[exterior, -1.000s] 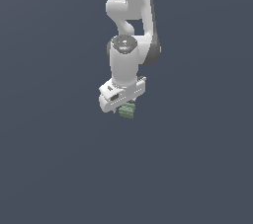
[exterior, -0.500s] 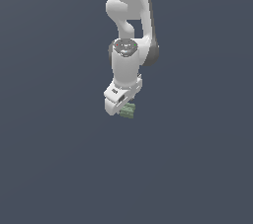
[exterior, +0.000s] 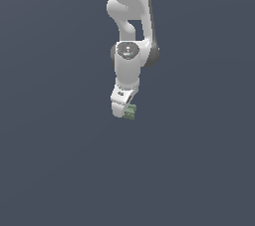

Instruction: Pick up the object and move it to a goal position.

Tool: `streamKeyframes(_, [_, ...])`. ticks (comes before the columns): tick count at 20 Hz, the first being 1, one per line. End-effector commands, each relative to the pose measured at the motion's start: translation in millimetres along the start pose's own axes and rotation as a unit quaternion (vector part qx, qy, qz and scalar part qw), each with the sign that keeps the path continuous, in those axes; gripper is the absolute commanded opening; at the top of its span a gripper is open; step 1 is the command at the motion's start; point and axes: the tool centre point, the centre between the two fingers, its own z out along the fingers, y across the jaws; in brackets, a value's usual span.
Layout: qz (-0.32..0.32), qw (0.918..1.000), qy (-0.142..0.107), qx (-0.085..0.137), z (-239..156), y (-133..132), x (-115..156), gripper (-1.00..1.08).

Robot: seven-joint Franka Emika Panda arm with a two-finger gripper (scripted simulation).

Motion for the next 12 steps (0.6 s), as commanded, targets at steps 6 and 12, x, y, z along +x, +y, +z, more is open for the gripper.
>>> streamKeyframes(6, [-0.069,0.9976,0.002,0.002,7.4,-8.8,-0.4,1.0])
streamKeyframes(12, [-0.095,0.9955,0.003,0.002,10.1,-12.1,-0.5,1.0])
